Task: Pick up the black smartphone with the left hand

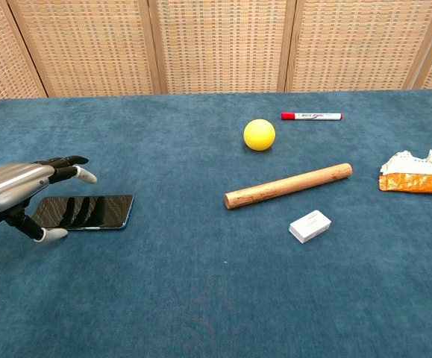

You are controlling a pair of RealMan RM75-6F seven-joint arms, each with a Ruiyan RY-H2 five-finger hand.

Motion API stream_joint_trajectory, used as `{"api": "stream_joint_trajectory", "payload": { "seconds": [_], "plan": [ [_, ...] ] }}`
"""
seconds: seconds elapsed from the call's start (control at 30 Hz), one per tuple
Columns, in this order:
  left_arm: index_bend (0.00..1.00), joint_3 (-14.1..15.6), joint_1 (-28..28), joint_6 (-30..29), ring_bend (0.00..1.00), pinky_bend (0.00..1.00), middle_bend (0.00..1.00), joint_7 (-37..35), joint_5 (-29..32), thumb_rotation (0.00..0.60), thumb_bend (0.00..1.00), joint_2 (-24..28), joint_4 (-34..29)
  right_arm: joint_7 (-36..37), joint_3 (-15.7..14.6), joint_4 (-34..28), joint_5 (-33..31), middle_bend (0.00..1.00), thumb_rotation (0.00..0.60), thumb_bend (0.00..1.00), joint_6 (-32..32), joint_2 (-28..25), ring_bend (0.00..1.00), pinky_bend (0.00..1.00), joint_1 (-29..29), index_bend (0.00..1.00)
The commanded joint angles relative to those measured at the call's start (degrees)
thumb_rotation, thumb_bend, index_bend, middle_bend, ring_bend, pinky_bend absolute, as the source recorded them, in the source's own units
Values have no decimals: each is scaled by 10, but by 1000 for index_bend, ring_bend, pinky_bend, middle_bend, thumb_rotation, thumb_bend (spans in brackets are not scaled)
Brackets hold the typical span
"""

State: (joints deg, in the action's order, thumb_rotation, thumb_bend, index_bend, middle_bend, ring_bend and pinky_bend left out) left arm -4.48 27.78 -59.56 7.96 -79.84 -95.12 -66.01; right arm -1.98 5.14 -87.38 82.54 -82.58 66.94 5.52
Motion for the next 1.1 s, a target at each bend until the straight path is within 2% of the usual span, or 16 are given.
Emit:
{"api": "stream_joint_trajectory", "payload": {
  "seconds": [0.03, 0.33, 0.5, 0.7, 1.1],
  "plan": [
    [180, -1, 2, 4, 42, 77, 5, -3, 4, 600, 268, -7, 11, 1, -1, 0, 0, 0, 600, 0, 1, 0, 0, 0, 0, 0],
    [202, 1, 9, 8, 52, 83, 21, -5, 6, 600, 276, -19, 23, 2, -1, 2, -1, 0, 600, 0, 3, 1, 0, 0, 1, 0],
    [303, 0, 9, -2, 132, 153, 106, -11, 2, 600, 356, -28, 38, 6, -1, 3, -2, 0, 600, 0, 4, 1, 0, 0, 1, 0],
    [351, -2, 12, 0, 160, 170, 140, -10, 5, 600, 391, -28, 45, 8, -2, 4, -3, 0, 600, 0, 7, 2, 0, 0, 1, 0],
    [394, -26, 35, 13, 191, 195, 169, 12, 25, 600, 459, -18, 36, 11, -2, 8, -5, 0, 600, 0, 11, 4, 0, 0, 2, 0]
  ]
}}
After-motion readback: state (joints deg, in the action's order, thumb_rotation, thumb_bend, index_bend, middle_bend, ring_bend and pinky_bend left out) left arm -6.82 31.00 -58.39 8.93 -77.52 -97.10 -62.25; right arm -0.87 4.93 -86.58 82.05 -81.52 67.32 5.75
